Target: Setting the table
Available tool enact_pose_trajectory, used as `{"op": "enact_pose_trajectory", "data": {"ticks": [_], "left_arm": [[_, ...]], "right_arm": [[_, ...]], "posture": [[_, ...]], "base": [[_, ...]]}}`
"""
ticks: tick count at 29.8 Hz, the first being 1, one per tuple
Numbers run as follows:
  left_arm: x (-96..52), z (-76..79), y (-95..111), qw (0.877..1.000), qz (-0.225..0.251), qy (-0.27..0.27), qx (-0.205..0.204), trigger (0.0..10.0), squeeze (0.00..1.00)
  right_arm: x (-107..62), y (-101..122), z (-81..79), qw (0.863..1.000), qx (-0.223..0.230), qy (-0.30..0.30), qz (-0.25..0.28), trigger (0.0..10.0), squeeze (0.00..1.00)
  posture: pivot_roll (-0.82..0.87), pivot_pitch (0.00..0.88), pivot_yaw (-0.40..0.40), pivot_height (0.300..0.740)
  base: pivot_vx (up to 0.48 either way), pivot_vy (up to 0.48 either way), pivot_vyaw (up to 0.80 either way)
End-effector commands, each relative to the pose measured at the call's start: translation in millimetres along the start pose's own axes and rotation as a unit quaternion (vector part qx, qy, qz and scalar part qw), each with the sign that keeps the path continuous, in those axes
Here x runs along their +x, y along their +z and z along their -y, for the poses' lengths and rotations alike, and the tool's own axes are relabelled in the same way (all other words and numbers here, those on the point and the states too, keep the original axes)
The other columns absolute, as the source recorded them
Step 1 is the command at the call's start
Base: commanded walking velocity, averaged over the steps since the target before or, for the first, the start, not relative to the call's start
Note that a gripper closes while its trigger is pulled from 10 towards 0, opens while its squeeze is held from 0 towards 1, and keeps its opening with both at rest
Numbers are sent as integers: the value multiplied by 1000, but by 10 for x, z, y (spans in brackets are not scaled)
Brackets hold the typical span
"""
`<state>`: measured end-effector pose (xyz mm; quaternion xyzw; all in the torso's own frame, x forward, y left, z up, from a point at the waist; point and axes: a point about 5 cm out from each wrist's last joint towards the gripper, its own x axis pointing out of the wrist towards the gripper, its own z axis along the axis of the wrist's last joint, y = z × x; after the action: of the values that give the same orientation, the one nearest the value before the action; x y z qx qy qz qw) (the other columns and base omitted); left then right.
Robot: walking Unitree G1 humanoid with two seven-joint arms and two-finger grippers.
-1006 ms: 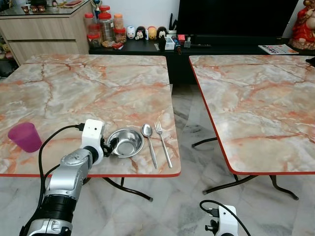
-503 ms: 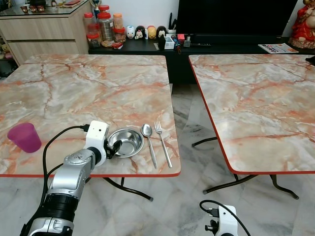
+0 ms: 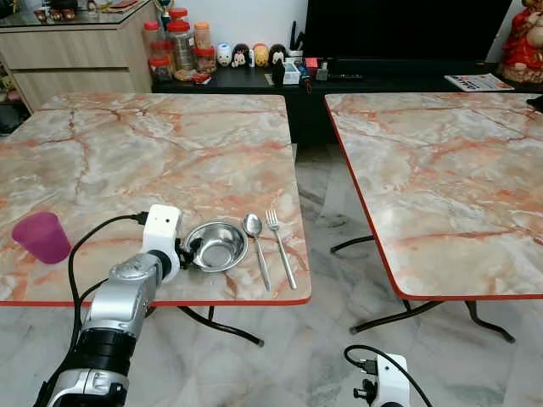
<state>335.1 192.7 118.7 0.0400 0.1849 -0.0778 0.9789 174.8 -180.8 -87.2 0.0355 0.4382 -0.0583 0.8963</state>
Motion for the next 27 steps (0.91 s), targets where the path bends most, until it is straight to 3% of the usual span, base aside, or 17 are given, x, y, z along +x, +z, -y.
{"op": "enact_pose_trajectory", "data": {"ticks": [1,9,19,21,22,23,25,27], "left_arm": [[12,-33,17,1000,-2,9,1,10000,0],[15,15,-135,999,-44,-18,-4,10000,0],[30,20,-155,998,-55,-16,-11,10000,0],[30,22,-156,998,-57,-18,-10,8471,0],[29,22,-157,998,-58,-19,-10,8471,0],[27,22,-164,998,-60,-20,-10,4706,0],[25,22,-171,998,-61,-22,-10,4314,0],[23,27,-178,998,-63,-23,-10,2941,0]], "right_arm": [[1,1,9,1000,4,-1,-2,10000,0],[1,2,7,1000,2,0,-2,10000,0],[2,2,6,1000,3,-1,-3,10000,0],[2,2,4,1000,2,0,-3,10000,0],[2,2,3,1000,2,0,-3,10000,0],[2,2,2,1000,2,0,-3,10000,0],[2,2,1,1000,2,1,-3,10000,0],[2,2,0,1000,1,1,-3,10000,0]], "posture": [[51,0,-23,740],[52,0,-24,740],[50,0,-23,740],[50,0,-23,740],[52,0,-23,740],[52,0,-23,740],[52,0,-23,740],[54,0,-25,740]], "base": [[0,0,0],[0,0,0],[0,0,0],[0,0,0],[0,0,0],[0,0,0],[0,0,0],[0,0,0]]}}
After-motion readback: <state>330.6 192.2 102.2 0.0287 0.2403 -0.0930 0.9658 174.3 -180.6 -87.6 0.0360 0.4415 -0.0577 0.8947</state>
